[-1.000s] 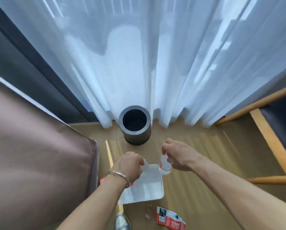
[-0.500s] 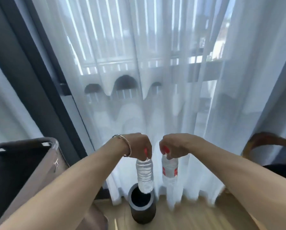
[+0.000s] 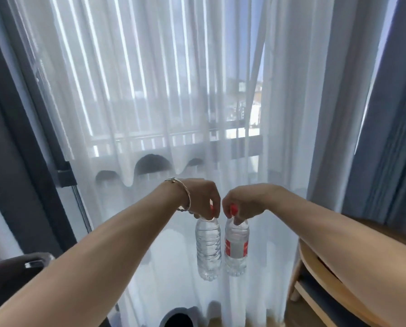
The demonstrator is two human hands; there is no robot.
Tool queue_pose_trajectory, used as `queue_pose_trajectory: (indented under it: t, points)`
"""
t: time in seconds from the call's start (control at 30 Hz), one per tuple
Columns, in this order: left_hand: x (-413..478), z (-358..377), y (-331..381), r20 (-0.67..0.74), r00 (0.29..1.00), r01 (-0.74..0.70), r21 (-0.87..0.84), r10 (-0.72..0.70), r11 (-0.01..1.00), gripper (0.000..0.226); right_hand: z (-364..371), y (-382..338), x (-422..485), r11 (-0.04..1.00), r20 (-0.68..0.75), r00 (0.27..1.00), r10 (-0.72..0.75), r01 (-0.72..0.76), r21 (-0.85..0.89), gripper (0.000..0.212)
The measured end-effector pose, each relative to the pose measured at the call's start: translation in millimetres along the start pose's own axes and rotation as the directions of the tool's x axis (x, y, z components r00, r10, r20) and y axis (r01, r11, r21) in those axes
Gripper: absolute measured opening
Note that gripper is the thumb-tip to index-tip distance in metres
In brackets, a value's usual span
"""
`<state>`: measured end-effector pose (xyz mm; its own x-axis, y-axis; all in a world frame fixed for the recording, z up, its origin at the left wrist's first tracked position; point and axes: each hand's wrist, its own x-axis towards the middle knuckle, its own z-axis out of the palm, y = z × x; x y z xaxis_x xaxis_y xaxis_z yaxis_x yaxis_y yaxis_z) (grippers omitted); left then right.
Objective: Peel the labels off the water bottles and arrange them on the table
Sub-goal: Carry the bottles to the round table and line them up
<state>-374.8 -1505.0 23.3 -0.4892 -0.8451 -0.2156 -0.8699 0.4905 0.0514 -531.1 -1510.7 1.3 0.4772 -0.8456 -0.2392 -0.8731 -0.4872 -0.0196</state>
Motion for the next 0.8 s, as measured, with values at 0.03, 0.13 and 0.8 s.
queue_pose_trajectory:
  t: [0.03, 0.13, 0.8]
  points:
    - [2, -1, 2, -0.006, 1.0, -0.029, 0.005, 0.029, 1.0, 0.022, 0, 0, -5, 0.999, 0.004, 1.0, 0.031, -0.031, 0.01, 0.022]
    - [9, -4, 14, -0.03, 0.99, -0.134, 0.02, 0.135, 0.991, 0.022, 1, 3, -23, 0.99, 0.019, 0.991, 0.134, -0.135, 0.03, 0.022]
    - [50, 8, 387, 0.021, 0.642, -0.759, 0.16, 0.767, 0.631, 0.021, 79, 153, -390, 0.626, 0.085, 0.641, 0.763, -0.765, 0.154, 0.015]
